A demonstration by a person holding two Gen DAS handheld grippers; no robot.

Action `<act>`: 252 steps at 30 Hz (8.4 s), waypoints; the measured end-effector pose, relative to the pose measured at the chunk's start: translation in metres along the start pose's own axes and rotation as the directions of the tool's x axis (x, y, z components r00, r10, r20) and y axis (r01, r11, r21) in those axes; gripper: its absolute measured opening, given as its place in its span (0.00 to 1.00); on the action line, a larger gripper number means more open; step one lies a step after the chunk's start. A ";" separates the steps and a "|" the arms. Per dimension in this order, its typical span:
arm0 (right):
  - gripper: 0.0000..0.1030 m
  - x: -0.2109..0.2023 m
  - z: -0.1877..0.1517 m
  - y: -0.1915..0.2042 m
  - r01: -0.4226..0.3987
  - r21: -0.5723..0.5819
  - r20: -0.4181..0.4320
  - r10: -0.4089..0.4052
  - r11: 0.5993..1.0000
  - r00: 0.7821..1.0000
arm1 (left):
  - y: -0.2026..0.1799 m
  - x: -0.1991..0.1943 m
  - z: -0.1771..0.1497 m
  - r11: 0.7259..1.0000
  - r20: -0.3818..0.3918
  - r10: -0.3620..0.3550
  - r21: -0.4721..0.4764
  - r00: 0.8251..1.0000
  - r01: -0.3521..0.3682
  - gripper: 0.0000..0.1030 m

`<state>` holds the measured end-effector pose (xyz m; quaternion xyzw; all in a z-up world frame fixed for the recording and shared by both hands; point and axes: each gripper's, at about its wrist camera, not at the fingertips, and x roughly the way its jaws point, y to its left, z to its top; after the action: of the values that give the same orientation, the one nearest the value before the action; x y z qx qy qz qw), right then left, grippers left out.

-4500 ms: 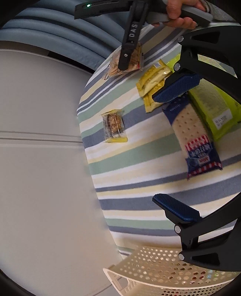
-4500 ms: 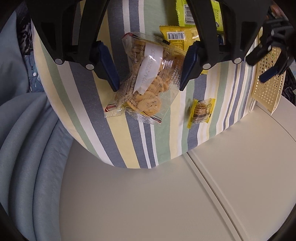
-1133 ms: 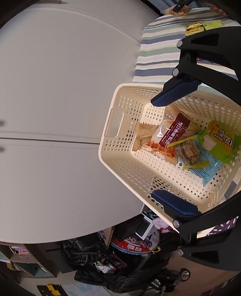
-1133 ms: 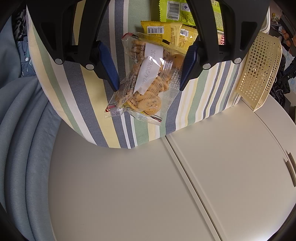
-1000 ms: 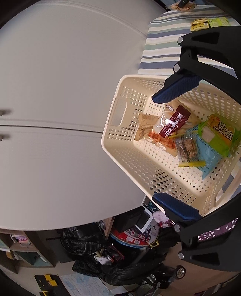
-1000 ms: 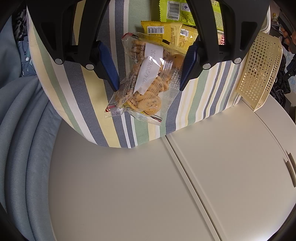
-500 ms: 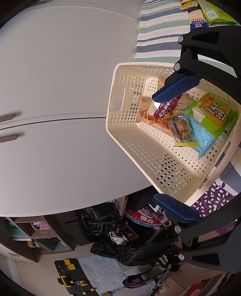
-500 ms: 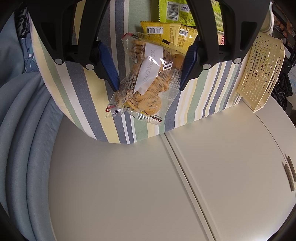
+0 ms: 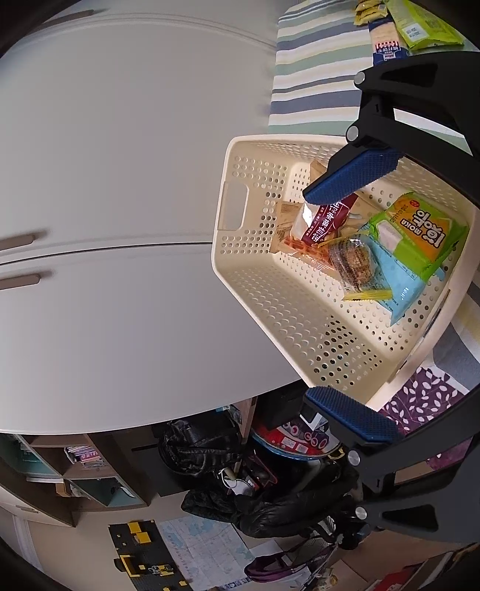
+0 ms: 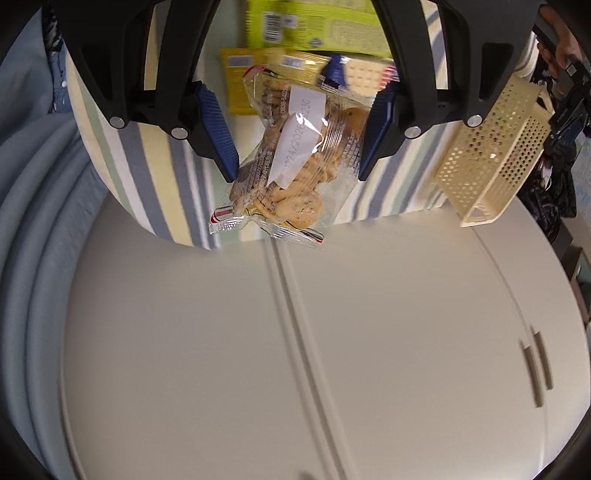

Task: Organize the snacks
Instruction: 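Carry the clear cookie bag into the basket and release it with the right gripper, then move both grippers from the basket back to the remaining snacks, then reach the right gripper over the yellow packets while the left approaches the cracker pack, then grasp the blue-and-white cracker pack with the left gripper, then carry the cracker pack into the basket and release it with the left gripper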

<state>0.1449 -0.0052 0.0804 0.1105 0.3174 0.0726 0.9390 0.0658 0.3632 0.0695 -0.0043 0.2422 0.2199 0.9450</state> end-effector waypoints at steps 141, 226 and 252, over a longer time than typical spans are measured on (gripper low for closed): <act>0.59 0.074 -0.057 -0.043 0.138 -0.034 -0.392 -0.140 0.990 0.909 | -0.147 -0.021 -0.040 0.760 -0.262 -0.512 0.306 0.818 0.574 0.97; 0.49 0.061 -0.065 -0.086 0.067 0.146 -0.383 -0.006 0.987 0.924 | -0.245 0.061 -0.044 0.657 -0.572 -0.499 0.240 0.651 0.715 0.45; 0.49 0.061 -0.066 -0.085 0.063 0.145 -0.383 -0.002 0.987 0.924 | -0.184 0.036 -0.012 0.759 -0.409 -0.547 0.125 0.730 0.639 0.43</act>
<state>0.1584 -0.0637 -0.0274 0.1613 0.5004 0.0523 0.8490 0.1656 0.2103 0.0241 0.0018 0.4171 -0.1340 0.8989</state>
